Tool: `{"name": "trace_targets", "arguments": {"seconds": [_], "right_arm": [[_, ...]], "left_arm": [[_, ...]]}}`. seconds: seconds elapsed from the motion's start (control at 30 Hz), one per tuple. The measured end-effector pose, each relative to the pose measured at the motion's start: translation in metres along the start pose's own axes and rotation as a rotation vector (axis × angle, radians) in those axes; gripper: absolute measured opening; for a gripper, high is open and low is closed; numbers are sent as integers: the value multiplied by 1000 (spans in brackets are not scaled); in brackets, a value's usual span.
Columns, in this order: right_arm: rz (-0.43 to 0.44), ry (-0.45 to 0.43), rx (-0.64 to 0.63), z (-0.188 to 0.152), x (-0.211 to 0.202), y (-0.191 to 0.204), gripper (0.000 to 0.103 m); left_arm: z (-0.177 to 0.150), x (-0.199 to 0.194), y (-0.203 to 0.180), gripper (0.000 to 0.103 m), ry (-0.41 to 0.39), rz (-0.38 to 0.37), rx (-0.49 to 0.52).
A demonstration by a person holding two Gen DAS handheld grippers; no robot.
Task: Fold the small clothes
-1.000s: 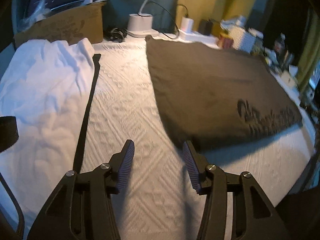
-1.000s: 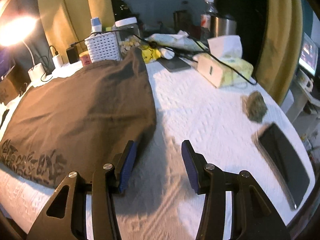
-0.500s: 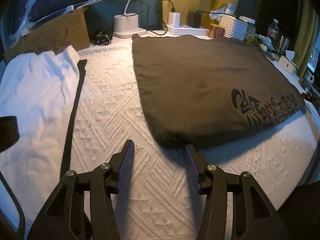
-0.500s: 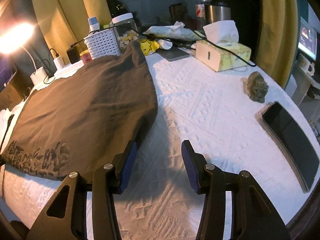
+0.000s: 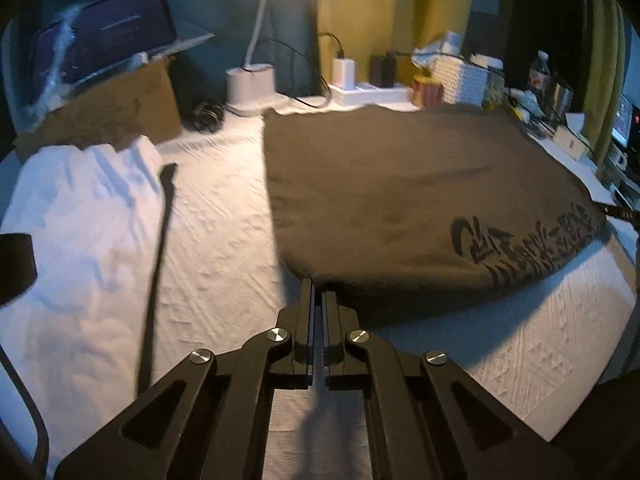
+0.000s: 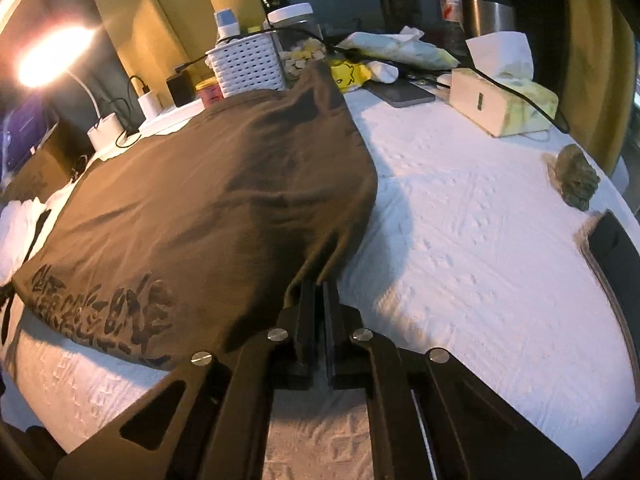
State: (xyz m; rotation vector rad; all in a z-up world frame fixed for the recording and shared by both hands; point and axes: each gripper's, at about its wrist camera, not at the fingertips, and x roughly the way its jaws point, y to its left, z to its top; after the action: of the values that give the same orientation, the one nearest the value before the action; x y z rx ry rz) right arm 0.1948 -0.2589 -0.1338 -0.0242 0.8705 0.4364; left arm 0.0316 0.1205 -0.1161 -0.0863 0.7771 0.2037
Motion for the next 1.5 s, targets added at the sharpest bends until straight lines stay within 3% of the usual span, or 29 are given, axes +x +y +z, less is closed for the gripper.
{"name": "trace_targets", "arguments": {"seconds": [0.2, 0.37, 0.5, 0.6, 0.63, 0.7, 0.73, 0.8, 0.87, 0.93, 1.0, 1.13, 1.23, 1.27, 1.3, 1.33, 1.37, 1.4, 1.5], "right_arm": [[-74, -65, 19, 12, -34, -30, 3], [-101, 10, -12, -6, -20, -30, 3], [-112, -12, 53, -17, -22, -36, 4], [-146, -6, 93, -20, -25, -45, 5], [-145, -7, 99, -21, -26, -47, 11], [-129, -26, 140, -24, -33, -51, 46], [-119, -36, 155, -25, -36, -51, 53], [-95, -40, 177, -25, -38, -49, 55], [-63, -35, 201, -25, -35, -42, 55], [-27, -29, 233, -27, -29, -37, 56], [-48, -49, 246, -27, -28, -30, 56], [-31, -72, 269, -25, -22, -20, 56], [-59, -51, 187, -21, -16, -5, 55], [-56, -42, 164, -21, -13, -2, 38], [-63, -39, 150, -21, -13, 0, 18], [-57, -32, 138, -22, -11, 2, 13], [-61, -31, 117, -22, -11, 4, 13], [-67, -32, 106, -22, -12, 6, 11], [-82, -34, 86, -22, -14, 8, 10]], "left_arm": [[2, -9, 10, 0, 1, 33, -18], [-11, 0, 11, 0, 73, 35, -24], [-22, 6, 12, 1, 135, 15, -45], [-23, 1, 19, 1, 150, 72, -52], [-24, -1, 26, 1, 150, 82, -71], [-24, -7, 41, 2, 146, 107, -122], [-24, -9, 46, 2, 138, 109, -145], [-22, -14, 52, 2, 110, 78, -200], [-19, -14, 50, 17, 90, 21, -237], [-17, -10, 44, 74, 75, -33, -260], [-15, -6, 39, 77, 59, -65, -281], [-11, 7, 31, 76, 58, -108, -282], [-10, 20, 28, 73, 57, -94, -260], [-9, 22, 25, 69, 58, -79, -241], [-9, 22, 23, 53, 55, -60, -220], [-9, 23, 21, 31, 59, -50, -202], [-9, 23, 20, 21, 64, -40, -187], [-10, 23, 21, 3, 74, -47, -183], [-13, 20, 19, 0, 82, -55, -165]]}}
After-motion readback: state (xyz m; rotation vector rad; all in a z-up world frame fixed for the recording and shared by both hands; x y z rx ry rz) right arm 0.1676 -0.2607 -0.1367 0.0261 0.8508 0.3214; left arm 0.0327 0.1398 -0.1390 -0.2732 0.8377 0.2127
